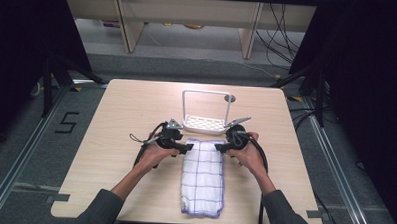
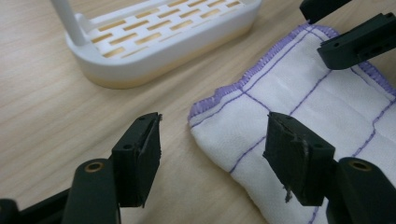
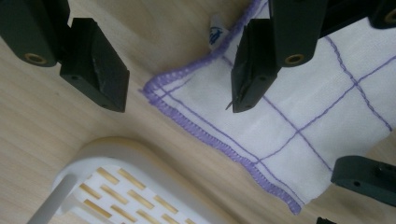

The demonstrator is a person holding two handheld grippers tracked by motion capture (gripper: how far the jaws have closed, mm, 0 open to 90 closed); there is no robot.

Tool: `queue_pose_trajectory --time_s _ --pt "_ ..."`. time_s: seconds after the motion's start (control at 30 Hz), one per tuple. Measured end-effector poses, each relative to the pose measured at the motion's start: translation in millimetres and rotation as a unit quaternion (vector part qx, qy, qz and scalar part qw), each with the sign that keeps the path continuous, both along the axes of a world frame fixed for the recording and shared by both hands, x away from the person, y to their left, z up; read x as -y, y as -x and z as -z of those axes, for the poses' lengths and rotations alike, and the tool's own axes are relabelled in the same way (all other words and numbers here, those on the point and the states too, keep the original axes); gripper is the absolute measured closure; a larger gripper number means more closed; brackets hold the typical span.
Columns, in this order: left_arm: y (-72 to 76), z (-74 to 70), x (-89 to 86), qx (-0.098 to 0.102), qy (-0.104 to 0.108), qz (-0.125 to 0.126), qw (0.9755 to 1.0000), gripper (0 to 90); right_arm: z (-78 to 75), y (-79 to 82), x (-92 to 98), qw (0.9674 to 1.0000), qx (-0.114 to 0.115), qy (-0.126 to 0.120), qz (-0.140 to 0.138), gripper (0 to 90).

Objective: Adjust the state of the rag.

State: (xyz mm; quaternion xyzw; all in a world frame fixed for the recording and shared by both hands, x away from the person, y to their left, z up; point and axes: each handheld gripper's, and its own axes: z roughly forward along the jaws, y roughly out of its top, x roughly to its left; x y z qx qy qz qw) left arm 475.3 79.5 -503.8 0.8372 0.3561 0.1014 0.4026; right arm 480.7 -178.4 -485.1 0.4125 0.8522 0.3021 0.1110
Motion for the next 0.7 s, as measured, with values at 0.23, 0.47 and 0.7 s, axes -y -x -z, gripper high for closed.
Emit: queue_pose_trajectory --time_s 0.23,0.47,0.7 --pt "-1.2 7.0 5.8 0.000 -0.010 0.006 0.9999 36.6 3.4 1.7 -8.0 0.9997 -0.022 0.015 -0.001 40.7" --pt "-1.9 7.9 7.7 0.004 -0.016 0.010 0.9998 38.8 9.0 1.2 -10.7 0.9992 -0.026 0.028 0.011 42.9" --pt "-2.4 9.5 11.2 0.012 -0.025 0.017 0.9995 41.6 9.9 2.0 -11.1 0.9995 -0.024 0.021 -0.003 45.9"
